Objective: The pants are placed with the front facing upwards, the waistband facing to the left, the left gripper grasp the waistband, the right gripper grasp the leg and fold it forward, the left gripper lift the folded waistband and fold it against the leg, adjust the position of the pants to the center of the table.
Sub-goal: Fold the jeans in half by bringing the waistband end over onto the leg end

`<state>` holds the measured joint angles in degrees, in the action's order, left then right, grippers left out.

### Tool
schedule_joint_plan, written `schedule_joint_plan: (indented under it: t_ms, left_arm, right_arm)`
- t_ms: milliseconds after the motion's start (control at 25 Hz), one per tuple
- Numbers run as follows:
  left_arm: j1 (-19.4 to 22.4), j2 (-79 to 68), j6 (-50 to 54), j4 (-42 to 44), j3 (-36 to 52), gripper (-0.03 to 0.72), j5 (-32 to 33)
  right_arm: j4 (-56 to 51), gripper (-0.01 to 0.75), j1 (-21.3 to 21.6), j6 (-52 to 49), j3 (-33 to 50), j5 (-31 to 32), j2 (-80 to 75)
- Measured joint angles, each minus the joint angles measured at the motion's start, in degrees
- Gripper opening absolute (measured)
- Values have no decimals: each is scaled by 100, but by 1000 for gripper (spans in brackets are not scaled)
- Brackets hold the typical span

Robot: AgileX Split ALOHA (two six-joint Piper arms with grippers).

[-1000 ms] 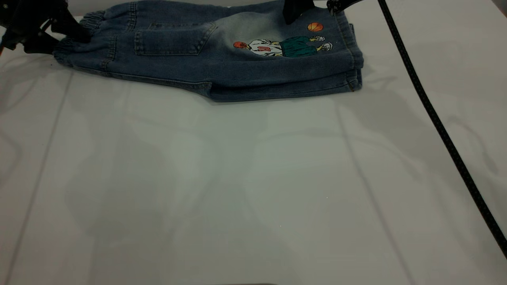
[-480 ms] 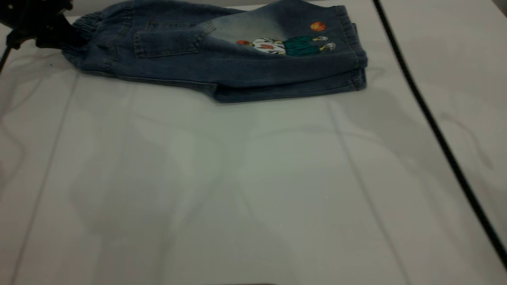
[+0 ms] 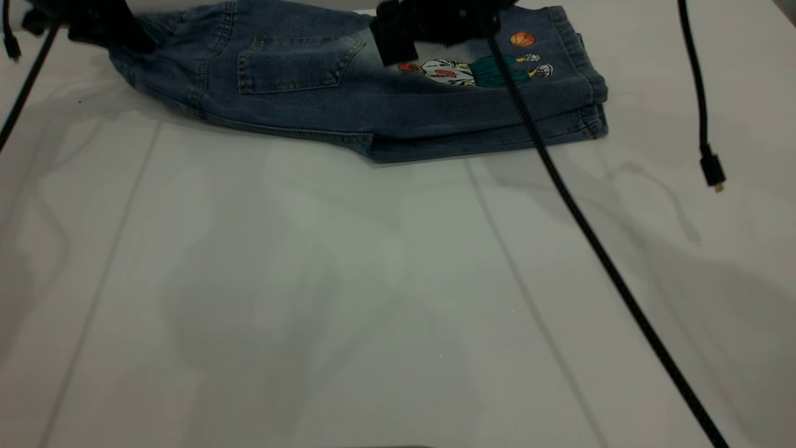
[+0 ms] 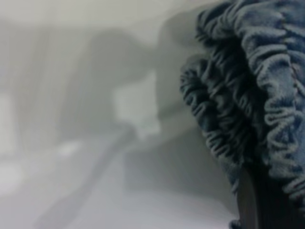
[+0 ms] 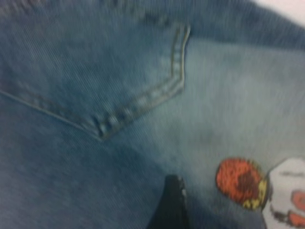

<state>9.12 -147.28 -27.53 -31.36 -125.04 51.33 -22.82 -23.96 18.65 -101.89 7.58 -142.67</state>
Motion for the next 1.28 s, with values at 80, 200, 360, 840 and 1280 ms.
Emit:
schedule_joint_plan:
  t_ms: [80,200,360,840,1280]
  left_arm:
    - [-94,156,0,184,5,48,38]
    - [-277,396,0,283,5,48,80]
    - [-584,631,-5,314,5,48,133]
    - [-1806,842,-32,338,-363,48,196]
    - [-2353,842,-41,338,-384,48,140]
  right_arm:
    - [0,568,0,7,-17,76,-121]
    - [-13,549,0,7,-18,240,-211]
    - [-13,524,0,7,-23,449,-234]
    - [-63,515,5,23,-215,1282,-205]
    - [616,515,215,-8,-1061,3365,806]
